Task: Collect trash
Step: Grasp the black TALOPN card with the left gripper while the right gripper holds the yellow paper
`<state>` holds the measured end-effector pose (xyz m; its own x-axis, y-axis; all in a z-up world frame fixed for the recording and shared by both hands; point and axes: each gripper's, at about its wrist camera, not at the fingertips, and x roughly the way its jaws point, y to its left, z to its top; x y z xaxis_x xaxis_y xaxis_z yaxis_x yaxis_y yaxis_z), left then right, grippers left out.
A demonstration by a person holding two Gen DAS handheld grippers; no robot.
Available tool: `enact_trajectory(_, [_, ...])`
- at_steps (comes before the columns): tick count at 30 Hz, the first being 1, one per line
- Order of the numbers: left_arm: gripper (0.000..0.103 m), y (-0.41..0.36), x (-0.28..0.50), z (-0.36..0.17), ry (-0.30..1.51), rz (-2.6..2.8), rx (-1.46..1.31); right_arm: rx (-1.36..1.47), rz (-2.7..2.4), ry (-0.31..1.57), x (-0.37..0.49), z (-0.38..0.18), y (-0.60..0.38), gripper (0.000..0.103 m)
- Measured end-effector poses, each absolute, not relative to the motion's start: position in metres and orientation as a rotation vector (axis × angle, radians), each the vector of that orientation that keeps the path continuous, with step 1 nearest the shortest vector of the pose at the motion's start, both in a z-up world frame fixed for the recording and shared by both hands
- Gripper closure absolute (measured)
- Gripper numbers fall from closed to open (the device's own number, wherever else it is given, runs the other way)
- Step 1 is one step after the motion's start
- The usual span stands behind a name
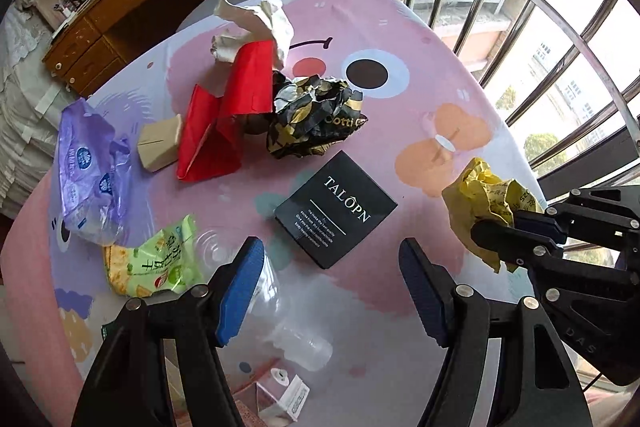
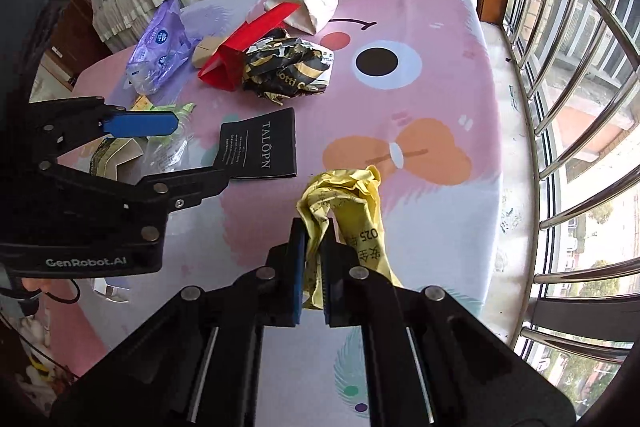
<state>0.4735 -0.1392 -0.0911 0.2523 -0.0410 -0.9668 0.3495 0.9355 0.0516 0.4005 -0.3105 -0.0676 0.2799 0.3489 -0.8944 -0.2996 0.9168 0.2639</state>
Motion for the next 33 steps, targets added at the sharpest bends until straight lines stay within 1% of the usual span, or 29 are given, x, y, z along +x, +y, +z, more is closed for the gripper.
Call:
enact_trajectory(6, [0.032,-0.152,0.509,-0.122,1.396,-0.358,0.337,0.077,0.429,1.224,0.404,-0.074,-0.321,0.099])
enact_trajectory(11, [0.032,-0.156,0.522,-0.141,1.472,-0.442,0.368,0.109,0.431,1.238,0.405,-0.078,-0.326,0.099])
enact_trajectory(15, [0.031,-0.162,0.529,-0.153,1.482,-0.444,0.448,0.119,0.438,1.248,0.407,-0.080,-0.325,0.099])
enact_trajectory(25, [0.030,-0.170,0.540,-0.153,1.476,-0.483,0.505,0.124,0.447,1.249,0.408,-0.083,-0.322,0.099])
enact_trajectory(33, [0.030,-0.185,0.531,-0.156,1.465,-0.494,0.546,0.151,0.442,1.252,0.408,-0.085,-0.324,0.099])
